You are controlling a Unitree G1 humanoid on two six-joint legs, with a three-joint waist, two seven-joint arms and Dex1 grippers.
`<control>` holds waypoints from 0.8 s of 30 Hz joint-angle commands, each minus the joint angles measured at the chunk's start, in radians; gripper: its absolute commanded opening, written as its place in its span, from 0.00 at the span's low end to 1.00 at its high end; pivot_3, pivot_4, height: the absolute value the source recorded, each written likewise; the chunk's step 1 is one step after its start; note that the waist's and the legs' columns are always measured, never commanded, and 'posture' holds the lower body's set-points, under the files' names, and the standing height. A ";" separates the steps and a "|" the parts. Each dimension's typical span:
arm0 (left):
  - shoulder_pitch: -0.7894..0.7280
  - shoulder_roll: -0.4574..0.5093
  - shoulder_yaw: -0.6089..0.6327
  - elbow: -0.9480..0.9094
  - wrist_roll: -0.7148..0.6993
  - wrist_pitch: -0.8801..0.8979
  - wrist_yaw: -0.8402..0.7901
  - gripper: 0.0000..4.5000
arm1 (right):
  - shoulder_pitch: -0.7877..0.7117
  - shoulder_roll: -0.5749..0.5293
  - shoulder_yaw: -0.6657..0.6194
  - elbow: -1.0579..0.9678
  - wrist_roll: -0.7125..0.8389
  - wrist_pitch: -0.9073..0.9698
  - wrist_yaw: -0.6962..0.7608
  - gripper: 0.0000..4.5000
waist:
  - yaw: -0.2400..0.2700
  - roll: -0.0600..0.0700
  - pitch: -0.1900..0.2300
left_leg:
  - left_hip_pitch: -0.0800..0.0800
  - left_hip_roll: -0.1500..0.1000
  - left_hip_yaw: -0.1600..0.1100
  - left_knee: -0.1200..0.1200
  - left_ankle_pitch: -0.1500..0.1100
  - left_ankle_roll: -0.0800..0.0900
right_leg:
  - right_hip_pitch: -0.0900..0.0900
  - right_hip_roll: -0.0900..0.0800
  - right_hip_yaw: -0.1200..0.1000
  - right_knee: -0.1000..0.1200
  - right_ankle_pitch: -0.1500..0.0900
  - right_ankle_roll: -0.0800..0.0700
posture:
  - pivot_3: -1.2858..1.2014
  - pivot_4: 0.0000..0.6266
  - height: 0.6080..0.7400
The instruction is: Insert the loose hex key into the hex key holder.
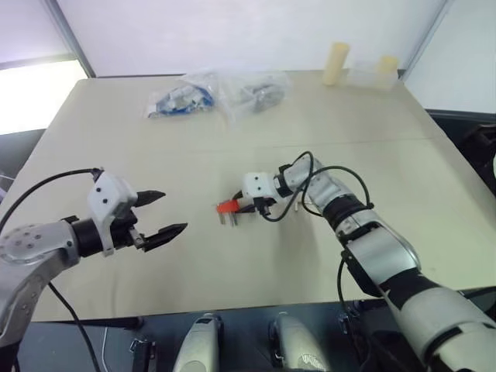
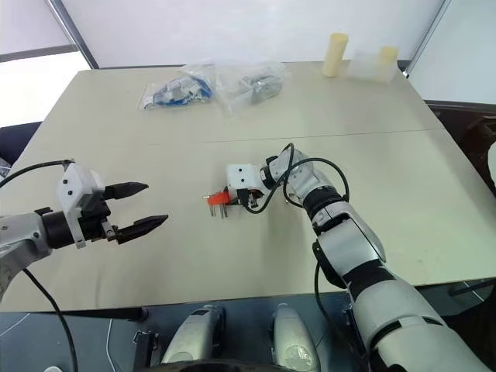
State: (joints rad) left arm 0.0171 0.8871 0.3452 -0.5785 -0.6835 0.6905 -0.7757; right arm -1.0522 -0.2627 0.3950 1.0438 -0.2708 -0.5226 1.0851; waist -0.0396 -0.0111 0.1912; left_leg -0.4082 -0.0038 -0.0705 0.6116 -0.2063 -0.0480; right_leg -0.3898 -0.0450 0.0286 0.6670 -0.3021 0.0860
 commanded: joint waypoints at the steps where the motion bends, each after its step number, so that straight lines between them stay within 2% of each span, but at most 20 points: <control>1: -0.048 -0.021 -0.004 0.022 -0.002 -0.020 0.010 1.00 | 0.056 -0.070 -0.007 -0.146 -0.107 -0.136 -0.269 0.23 | 0.005 0.000 0.000 | 0.000 -0.001 0.000 0.000 0.000 0.000 | 0.000 0.000 0.000 0.000 0.000 0.000 | 0.52 0.24 1.00; 8: -0.224 -0.091 -0.089 0.148 -0.026 -0.012 -0.006 1.00 | 0.217 -0.215 0.005 -0.486 -0.356 -0.297 -0.642 0.23 | 0.004 0.000 0.000 | -0.001 -0.001 0.000 0.000 0.000 0.000 | -0.001 0.000 0.000 0.000 0.000 0.000 | 0.52 0.24 1.00; 15: -0.465 -0.178 -0.151 0.299 -0.122 0.078 -0.047 1.00 | 0.270 -0.264 -0.054 -0.707 -0.574 -0.281 -1.023 0.23 | -0.003 -0.001 0.000 | -0.001 -0.001 0.000 0.001 0.001 -0.001 | -0.002 0.002 0.000 0.002 0.000 0.000 | 0.52 0.24 1.00; 20: -0.527 -0.174 -0.202 0.354 -0.121 0.097 -0.123 1.00 | 0.262 -0.293 -0.051 -0.754 -0.664 -0.275 -1.180 0.23 | -0.003 -0.001 0.000 | -0.001 -0.001 0.001 0.001 0.001 -0.001 | -0.002 0.001 0.001 0.002 0.000 0.000 | 0.52 0.24 1.00; 24: -0.566 -0.183 -0.226 0.388 -0.121 0.104 -0.161 1.00 | 0.252 -0.297 -0.030 -0.747 -0.653 -0.286 -1.179 0.23 | -0.003 -0.001 0.000 | -0.001 -0.001 0.001 0.001 0.001 -0.001 | -0.002 0.001 0.001 0.002 0.000 0.000 | 0.52 0.24 1.00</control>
State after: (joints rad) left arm -0.5210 0.7034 0.1140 -0.1875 -0.7962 0.7988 -0.9162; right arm -0.7777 -0.5563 0.3727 0.3271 -0.9385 -0.8013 -0.0822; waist -0.0430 -0.0124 0.1916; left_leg -0.4096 -0.0046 -0.0699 0.6125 -0.2053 -0.0493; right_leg -0.3916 -0.0436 0.0295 0.6693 -0.3020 0.0863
